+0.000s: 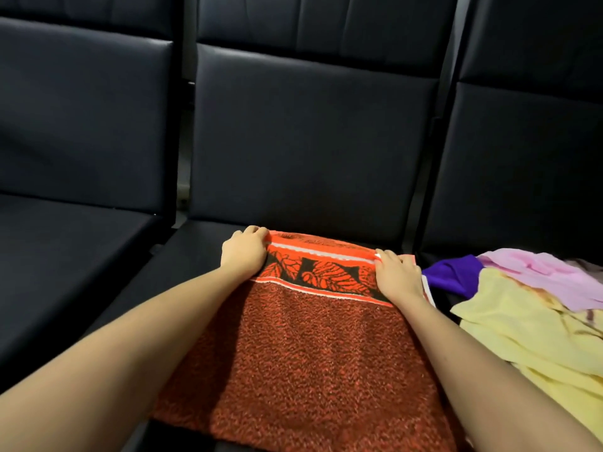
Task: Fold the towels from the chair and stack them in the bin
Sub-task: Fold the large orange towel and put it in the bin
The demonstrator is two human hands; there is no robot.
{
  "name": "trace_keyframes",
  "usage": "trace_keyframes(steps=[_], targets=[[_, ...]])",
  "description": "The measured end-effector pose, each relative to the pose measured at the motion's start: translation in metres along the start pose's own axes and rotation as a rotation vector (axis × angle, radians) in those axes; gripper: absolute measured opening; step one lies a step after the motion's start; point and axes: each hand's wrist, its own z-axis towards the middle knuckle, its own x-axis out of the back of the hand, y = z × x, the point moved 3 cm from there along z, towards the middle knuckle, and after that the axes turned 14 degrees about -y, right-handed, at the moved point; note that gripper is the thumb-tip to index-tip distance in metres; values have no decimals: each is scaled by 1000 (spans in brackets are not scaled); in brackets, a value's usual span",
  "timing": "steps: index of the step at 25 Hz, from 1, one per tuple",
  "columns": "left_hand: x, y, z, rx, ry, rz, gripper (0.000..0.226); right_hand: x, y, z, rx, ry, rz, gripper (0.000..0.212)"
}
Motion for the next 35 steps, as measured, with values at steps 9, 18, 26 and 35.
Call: trace_keyframes(steps=[9,18,26,35], targets=[[4,-12,-79,-23,-22,-27,32,-5,-5,-81,-7,-13,-2,45],[35,-7,-127,-25,28,125,22,19,-4,-129,19,92,-36,41],[20,-6,-91,39,-122,28,27,9,19,-99,-32,56,192,27],[19,3,-96,32,-253,125,40,19,6,-98,14,-185,-87,39]])
